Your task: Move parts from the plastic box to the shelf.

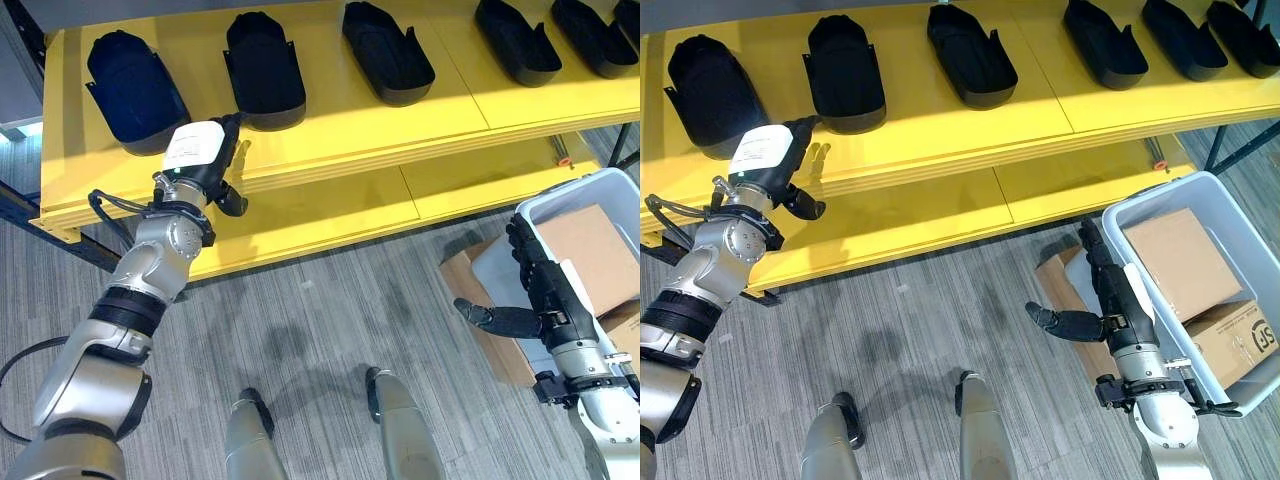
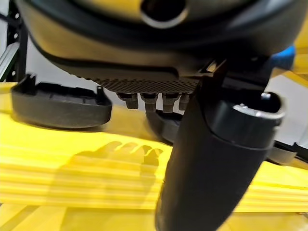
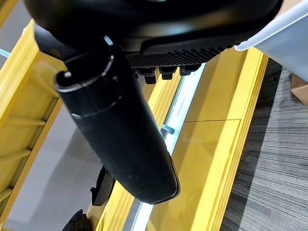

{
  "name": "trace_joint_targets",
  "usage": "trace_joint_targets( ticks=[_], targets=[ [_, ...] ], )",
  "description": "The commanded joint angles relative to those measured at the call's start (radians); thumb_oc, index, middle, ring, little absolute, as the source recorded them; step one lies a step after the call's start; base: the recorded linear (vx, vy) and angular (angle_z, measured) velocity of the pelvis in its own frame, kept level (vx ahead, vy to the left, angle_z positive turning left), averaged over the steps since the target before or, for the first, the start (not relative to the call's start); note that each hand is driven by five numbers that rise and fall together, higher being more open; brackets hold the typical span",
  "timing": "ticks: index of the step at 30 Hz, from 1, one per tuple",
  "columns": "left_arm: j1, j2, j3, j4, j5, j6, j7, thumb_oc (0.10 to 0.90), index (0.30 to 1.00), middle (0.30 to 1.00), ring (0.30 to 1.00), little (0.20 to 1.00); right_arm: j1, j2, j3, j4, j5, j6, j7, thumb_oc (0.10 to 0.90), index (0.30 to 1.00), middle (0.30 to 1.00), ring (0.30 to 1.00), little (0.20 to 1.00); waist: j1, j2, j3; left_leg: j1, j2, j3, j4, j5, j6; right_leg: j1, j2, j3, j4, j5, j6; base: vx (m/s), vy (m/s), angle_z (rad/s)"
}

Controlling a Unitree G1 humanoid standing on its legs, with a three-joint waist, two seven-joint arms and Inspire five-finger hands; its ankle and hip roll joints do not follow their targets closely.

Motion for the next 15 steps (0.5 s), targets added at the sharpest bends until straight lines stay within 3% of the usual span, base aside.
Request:
trace_joint_targets(
  ticks=[1,15],
  targets=[
    [-0.165,0.010,-0.011,0.058,-0.051,-0.008,0.098,0.900,1.000,1.000,1.000,1.000,-0.046,-0.058,-0.054,-0.105,0.049,-0.098,-0.045,0.900,1.000,1.000,1.000,1.000,-0.002,0.016,-0.088,0.038,0.016,-0.046,-0.058,0.039,0.039,0.074,-0.028,0.004,-0.069,0.088,-0.012,0.00,0.000,0.00],
    [-0.241,0.053,-0.044,0.339,-0.132,-0.007,0.109,0.900,1.000,1.000,1.000,1.000,-0.017,-0.073,-0.050,-0.118,0.059,-0.120,-0.050,0.900,1.000,1.000,1.000,1.000,-0.012,0.009,-0.091,0.025,0.020,-0.043,-0.043,0.036,0.039,0.063,-0.029,0.007,-0.061,0.091,-0.009,0.01,0.001,-0.01]
  ],
)
